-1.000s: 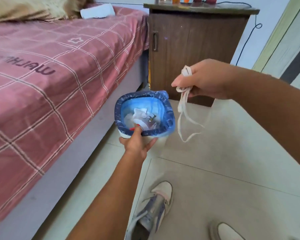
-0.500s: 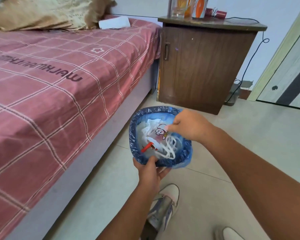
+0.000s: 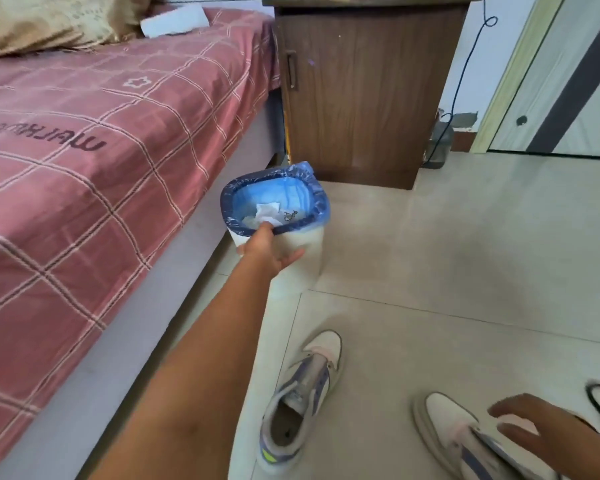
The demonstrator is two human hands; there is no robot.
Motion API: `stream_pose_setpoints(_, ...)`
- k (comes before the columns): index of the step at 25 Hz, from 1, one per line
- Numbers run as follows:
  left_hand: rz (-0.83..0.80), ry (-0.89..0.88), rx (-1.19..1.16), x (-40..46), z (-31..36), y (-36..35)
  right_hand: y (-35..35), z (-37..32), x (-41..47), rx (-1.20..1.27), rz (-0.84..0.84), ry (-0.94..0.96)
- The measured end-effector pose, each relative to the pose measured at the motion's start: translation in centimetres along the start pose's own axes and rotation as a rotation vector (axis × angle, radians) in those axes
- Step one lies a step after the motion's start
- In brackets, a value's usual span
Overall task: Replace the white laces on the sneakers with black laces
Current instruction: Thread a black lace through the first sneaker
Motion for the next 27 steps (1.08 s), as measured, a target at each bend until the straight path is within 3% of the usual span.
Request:
stream_pose_setpoints(3, -0.128, -0.074, 0.233, -2.0, -2.1, 0.5, -3.2, 0.9, -3.8, -0.216, -0.09, 0.031)
stream_pose_setpoints(6, -0.312, -0.145, 0.88, -5.7, -9.3, 4.3, -5.8, 1.4, -5.0, -0.248, -0.297, -0.032)
stream_pose_setpoints(9, -0.582, -0.257, 1.638, -7.5, -17.1, 10.0, -6.2, 1.7, -3.9, -0.299, -0.252, -0.09)
stream_pose_setpoints(10, -0.6, -0.357, 1.809, -7.5, -18.4, 11.3, -6.4, 1.2, -3.9, -0.272, -0.23, -0.089)
stream_pose_setpoints(12, -0.47, -0.511, 2.016, -7.3, -19.5, 12.1, -7.1, -0.8, -3.5, -0.115, -0.182, -0.072)
stream_pose_setpoints(15, -0.384, -0.557, 2.014, -8.2, -21.1, 10.7, -8.2, -5.2, -3.1, 0.263, -0.146, -0.045)
stream_pose_setpoints(17, -0.377, -0.534, 1.919, -8.6, -21.8, 9.8, -7.7, -5.2, -3.0, 0.354, -0.082, -0.011)
stream_pose_setpoints(20, -0.344, -0.521, 1.91, -9.2, -21.4, 9.9, -5.3, 2.9, -3.7, -0.005, 0.036, -0.139)
stream_pose_setpoints(22, -0.292, -0.485, 1.952, -9.3, -21.0, 10.5, -4.8, 10.1, -5.3, -0.388, -0.063, -0.242)
stream_pose_setpoints(23, -0.254, -0.546, 1.97, -9.9, -20.2, 10.0, -4.9, 12.7, -6.2, -0.472, -0.135, -0.282)
stream_pose_setpoints(25, -0.247, -0.933, 1.907, -12.7, -19.1, 6.4, -5.2, 14.7, -7.2, -0.528, -0.192, -0.301)
stream_pose_setpoints(26, -0.358, -1.162, 1.836, -15.0, -19.8, 4.2, -5.4, 14.0, -6.8, -0.543, -0.126, -0.225)
stream_pose_setpoints(27, -0.542, -1.245, 1.848, -17.2, -21.5, 2.3, -5.8, 12.4, -6.1, -0.571, -0.069, -0.112)
Point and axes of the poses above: each hand's wrist, its own x-axis towards the middle knuckle, its own y-axis out of the back of the hand, z = x × y, the point moved 10 cm from there along x, towards the middle knuckle, and after that the axes turned 3 degrees about z, right-handed, at the moved point
